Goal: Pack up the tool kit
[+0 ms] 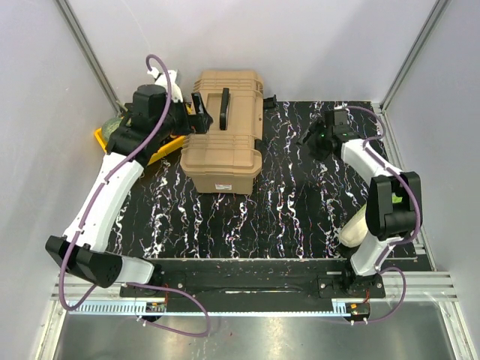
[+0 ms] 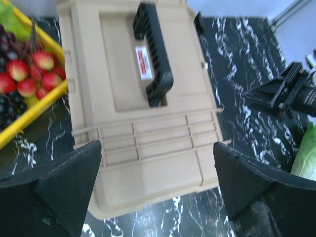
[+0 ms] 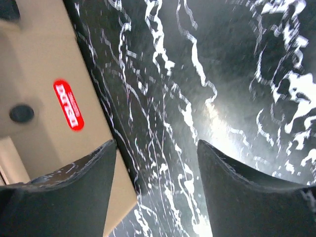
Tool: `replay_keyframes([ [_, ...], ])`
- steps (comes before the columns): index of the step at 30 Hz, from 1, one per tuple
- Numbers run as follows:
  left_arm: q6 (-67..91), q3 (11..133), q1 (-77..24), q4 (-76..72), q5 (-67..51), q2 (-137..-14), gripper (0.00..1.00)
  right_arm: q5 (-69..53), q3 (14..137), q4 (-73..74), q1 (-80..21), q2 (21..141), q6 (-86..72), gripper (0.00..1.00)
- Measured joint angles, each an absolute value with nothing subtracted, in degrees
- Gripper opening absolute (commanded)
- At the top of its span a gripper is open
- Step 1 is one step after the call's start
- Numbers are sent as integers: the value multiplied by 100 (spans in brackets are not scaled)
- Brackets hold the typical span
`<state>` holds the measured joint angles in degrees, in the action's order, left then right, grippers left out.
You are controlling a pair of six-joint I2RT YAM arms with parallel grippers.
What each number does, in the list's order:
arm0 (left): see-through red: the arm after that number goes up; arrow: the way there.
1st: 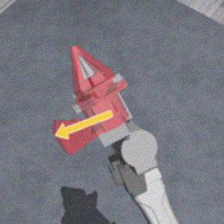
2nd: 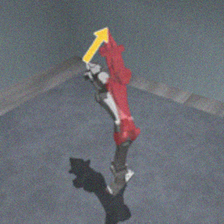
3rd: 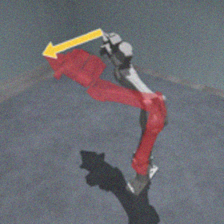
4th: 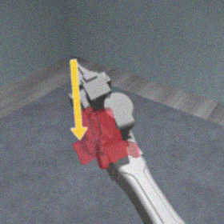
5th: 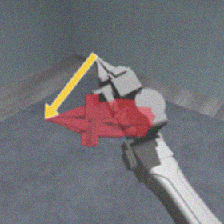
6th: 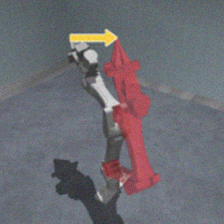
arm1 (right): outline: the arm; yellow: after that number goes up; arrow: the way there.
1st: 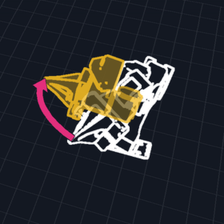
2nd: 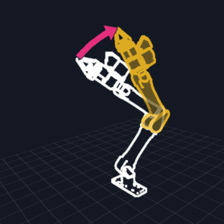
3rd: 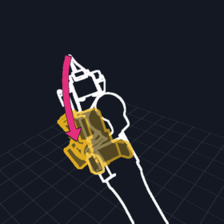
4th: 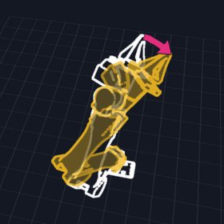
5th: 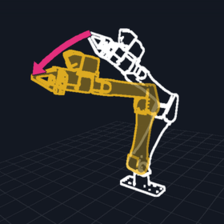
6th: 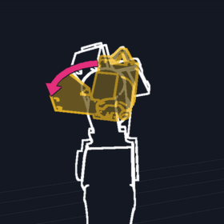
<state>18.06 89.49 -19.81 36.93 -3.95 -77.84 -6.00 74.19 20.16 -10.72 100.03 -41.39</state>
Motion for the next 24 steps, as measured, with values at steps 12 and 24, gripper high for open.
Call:
replay_keyframes([
  [12,2150,10186,-1647,3551,-180,-9279,99,-2390,9253,460,-434,12639,-5118,65],
  [24,2838,10230,-1450,3487,-272,-10040,99,-3548,10429,-2174,-438,14208,-7231,57],
])
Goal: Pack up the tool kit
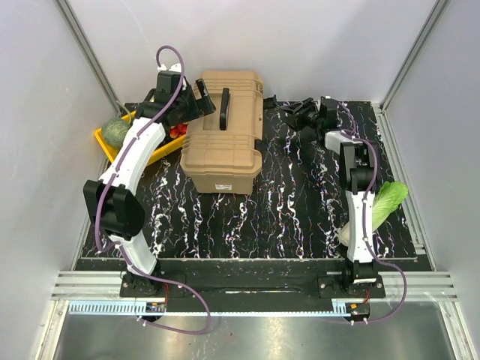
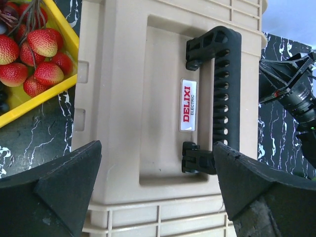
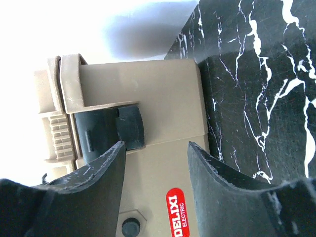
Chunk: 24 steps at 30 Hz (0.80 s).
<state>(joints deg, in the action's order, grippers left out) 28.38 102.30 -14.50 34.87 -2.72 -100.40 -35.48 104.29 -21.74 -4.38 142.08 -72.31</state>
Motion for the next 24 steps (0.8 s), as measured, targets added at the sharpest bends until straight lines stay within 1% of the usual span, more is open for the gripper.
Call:
replay_keyframes([
  [7,2749,10357,-1415,3321,-202,-10359,99,-3872,11024,-3529,-449,15229,-8423,57],
  [19,2469,10733,-1175,3114,-110,-10930,99,-4053,12580,-4143,-801,16195,-8908,62],
  [24,2567,10956,-972,3092,-353,-11087,99,-4045,12884,-4488,-941,16440,-9083,63],
])
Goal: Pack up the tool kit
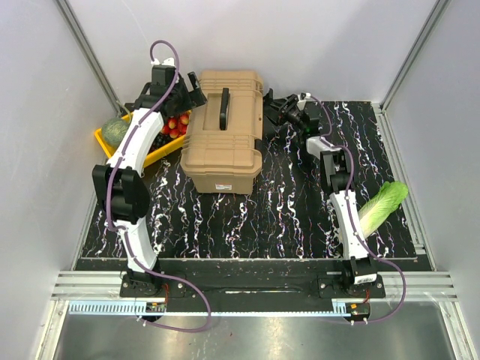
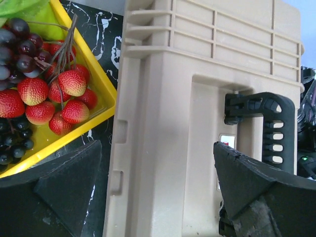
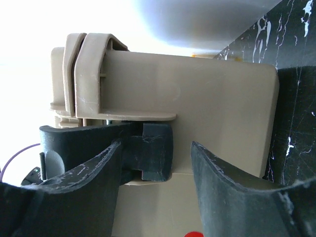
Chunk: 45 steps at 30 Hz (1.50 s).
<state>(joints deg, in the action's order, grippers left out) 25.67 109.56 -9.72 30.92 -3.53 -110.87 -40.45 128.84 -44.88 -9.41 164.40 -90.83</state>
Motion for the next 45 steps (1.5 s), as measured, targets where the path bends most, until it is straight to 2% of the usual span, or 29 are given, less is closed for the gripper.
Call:
replay_keyframes([
  [12,2759,10969,-873,2976,-840,-11246,99,-3957,12256,-5308,-945,16475,-9288,68],
  [20,2853,10969,-880,2974,-952,-11354,99,-3575,12003,-6204,-967,16475,-9988,69],
  [31,2906,10969,-880,2932,-1022,-11354,99,-3343,12285,-6626,-1094,16494,-10477,61],
  [36,2926,10969,-880,2910,-1044,-11354,99,-3280,11660,-6423,-1074,16177,-10151,63],
  [41,2923,10969,-880,2895,-1059,-11354,99,-3347,11511,-5645,-1059,15762,-9454,70],
  [45,2882,10969,-880,2895,-1057,-11354,99,-3301,11233,-5028,-1052,15408,-8956,71],
])
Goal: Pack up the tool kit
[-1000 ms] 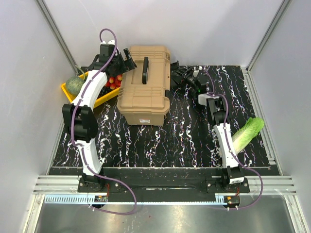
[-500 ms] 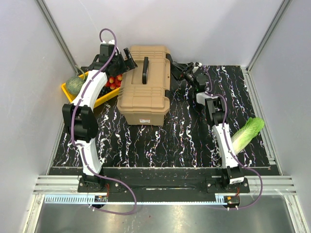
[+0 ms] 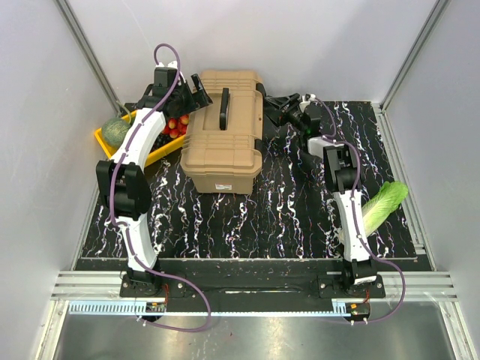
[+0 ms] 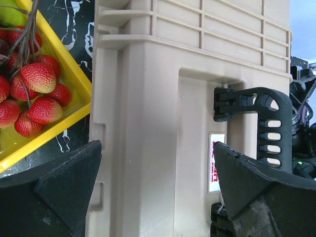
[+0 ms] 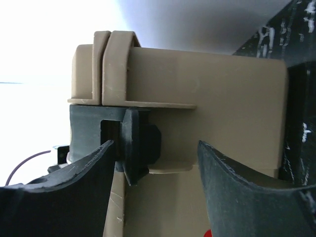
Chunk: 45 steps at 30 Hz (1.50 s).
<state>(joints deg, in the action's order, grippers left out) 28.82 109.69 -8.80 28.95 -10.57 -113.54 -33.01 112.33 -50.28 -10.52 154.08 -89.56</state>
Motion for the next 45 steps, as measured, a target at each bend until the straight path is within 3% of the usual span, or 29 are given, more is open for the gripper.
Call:
replay_keyframes([
  [9,2576,11002,-880,3015,-897,-11354,99,-2971,10787,-3225,-1037,14505,-7660,64],
  [14,2375,11203,-880,3179,-722,-11354,99,-2698,10938,-1533,-1007,13970,-6687,48],
  [23,2023,11780,-880,3048,-519,-11338,99,-1520,12912,1841,-1007,13974,-4593,23],
  [29,1833,11780,-878,2954,-478,-11338,99,-952,14497,2956,-1007,14411,-3590,0],
  [45,1680,11627,-827,2480,-405,-11640,99,558,14709,3035,-1638,14923,-1435,0],
])
